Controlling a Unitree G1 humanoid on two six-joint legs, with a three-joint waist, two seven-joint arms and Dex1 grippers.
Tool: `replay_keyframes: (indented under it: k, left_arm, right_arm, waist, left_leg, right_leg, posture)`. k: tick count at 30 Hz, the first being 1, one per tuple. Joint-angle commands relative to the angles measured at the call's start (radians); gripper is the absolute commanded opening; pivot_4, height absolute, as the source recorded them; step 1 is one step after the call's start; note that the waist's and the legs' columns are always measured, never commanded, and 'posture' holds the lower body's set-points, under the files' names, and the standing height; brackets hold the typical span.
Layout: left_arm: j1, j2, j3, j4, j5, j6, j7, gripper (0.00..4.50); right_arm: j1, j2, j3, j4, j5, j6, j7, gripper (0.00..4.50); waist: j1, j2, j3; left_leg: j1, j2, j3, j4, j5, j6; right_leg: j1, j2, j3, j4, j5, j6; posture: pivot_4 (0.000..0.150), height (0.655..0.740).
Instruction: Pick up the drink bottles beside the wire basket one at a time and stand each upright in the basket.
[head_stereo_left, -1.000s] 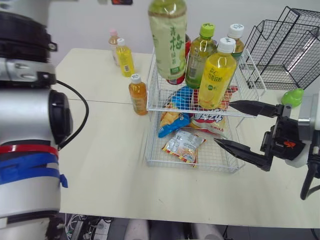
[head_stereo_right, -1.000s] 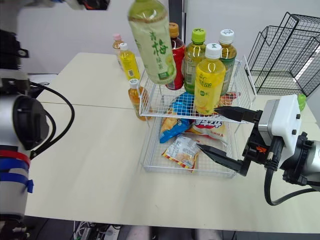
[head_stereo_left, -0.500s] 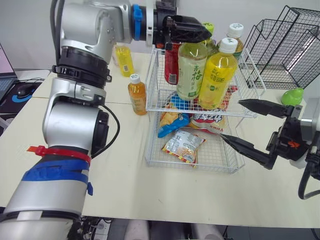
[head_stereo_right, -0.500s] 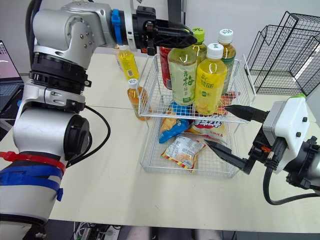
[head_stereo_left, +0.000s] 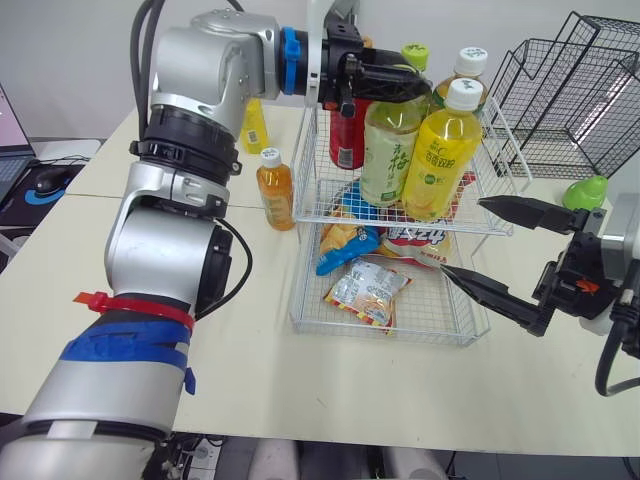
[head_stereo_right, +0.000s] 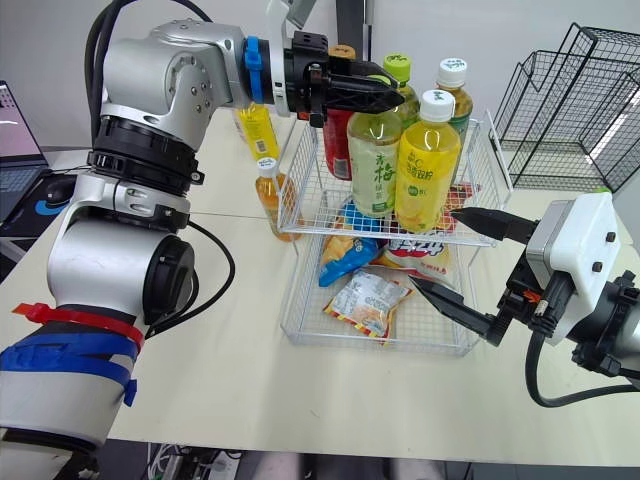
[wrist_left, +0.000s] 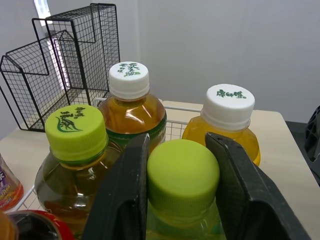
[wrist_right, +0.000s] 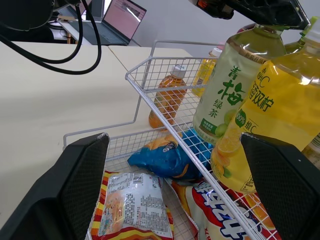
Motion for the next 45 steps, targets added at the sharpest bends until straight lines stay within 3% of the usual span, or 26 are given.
replay_keyframes:
  k: [1,6,17,28,38,45]
  left_arm:
    - [-0.031,0.024,0.030,-0.027,-0.010,-0.013,-0.038,2.91]
    - [-0.037,0.086,0.040,-0.054,-0.010,-0.018,-0.093,4.48]
    - [0.022,0.267,0.113,-0.178,-0.016,-0.008,-0.054,4.48]
    - [0.296,0.452,0.277,-0.226,-0.002,-0.111,0.109,4.48]
    - [0.501,0.447,0.321,-0.212,-0.009,-0.183,0.220,4.48]
    - [0.699,0.327,0.357,-0.396,-0.049,-0.161,0.363,4.48]
  right_arm:
    - [-0.008,-0.004,-0.027,-0.003,-0.005,-0.020,-0.005,4.50]
    - [-0.007,-0.003,-0.029,-0.003,-0.005,-0.022,0.001,4.50]
    - [-0.036,0.009,-0.001,0.010,-0.026,-0.049,0.026,4.50]
    - [-0.088,-0.014,-0.022,0.057,-0.084,-0.042,0.012,4.50]
    - [-0.089,-0.025,-0.053,0.017,0.022,-0.035,0.019,4.50]
    - [-0.060,-0.045,-0.042,-0.028,0.104,-0.024,0.024,4.50]
  waist:
    - [-0.001,0.000,0.000]
    - [-0.002,0.000,0.000]
    - [-0.001,0.000,0.000]
    - [0.002,0.002,-0.001]
    - [0.002,0.001,-0.001]
    - [0.004,0.000,-0.001]
  left_leg:
    - [0.000,0.000,0.000,0.000,0.000,0.000]
    - [0.000,0.000,0.000,0.000,0.000,0.000]
    - [0.001,0.001,0.000,0.000,0.000,0.000]
    - [0.003,0.001,0.000,0.003,0.000,0.000]
    - [0.003,0.001,0.000,0.006,0.000,0.000]
    - [0.002,0.002,-0.002,0.010,0.000,0.000]
  right_leg:
    - [0.000,0.000,0.000,0.000,0.000,0.000]
    - [0.000,0.000,0.000,0.000,0.000,0.000]
    - [0.001,0.000,0.000,0.001,0.000,0.000]
    - [0.002,-0.003,0.000,0.005,0.000,0.000]
    - [0.002,-0.002,-0.001,0.009,0.000,0.000]
    - [0.002,-0.003,-0.001,0.013,0.000,0.000]
  posture:
    - [0.150,0.7207]
    - [0.150,0.7207]
    - [0.150,0.7207]
    - [0.150,0.7207]
    - [0.150,0.7207]
    - [0.150,0.7207]
